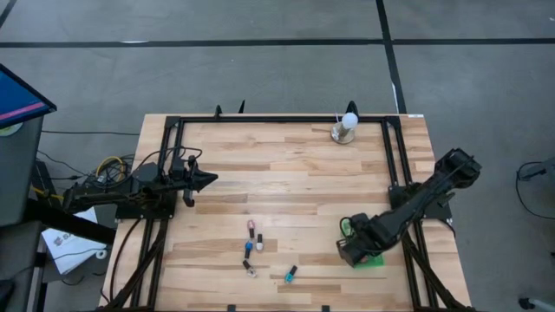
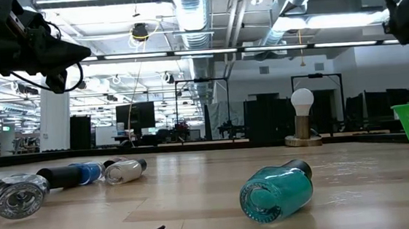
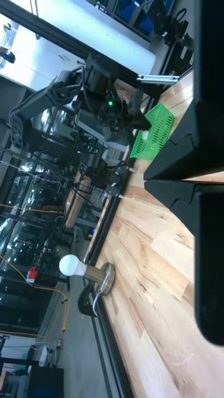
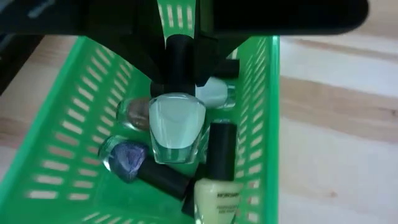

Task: Pick & Place Nail Polish
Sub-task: Put the right white nail polish into the green bin, then put the light blue nail polish into the green bin

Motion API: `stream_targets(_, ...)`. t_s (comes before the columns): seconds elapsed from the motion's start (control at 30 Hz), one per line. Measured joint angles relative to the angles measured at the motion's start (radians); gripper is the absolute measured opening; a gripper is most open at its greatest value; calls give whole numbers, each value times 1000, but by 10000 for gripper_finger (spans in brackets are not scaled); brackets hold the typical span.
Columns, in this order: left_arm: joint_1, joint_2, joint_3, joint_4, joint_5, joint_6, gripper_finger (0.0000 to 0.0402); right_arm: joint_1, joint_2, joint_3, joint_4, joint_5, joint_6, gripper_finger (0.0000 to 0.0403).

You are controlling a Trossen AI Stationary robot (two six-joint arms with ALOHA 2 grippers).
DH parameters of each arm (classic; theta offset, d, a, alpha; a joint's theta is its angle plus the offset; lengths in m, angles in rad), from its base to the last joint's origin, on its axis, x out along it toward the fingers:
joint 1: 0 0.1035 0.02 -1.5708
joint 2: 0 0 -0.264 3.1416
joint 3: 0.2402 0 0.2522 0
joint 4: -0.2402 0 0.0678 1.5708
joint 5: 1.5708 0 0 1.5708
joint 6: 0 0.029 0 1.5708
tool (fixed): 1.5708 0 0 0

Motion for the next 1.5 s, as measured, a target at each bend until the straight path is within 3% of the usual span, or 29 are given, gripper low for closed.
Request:
stream_targets(0.57, 0, 0, 0, 0, 0, 0, 1, -57, 0, -79, 64, -26, -4, 42)
stream_targets(1.5, 0, 0, 0, 0, 0, 0, 1, -57, 0, -81, 68, -22, -29, 86)
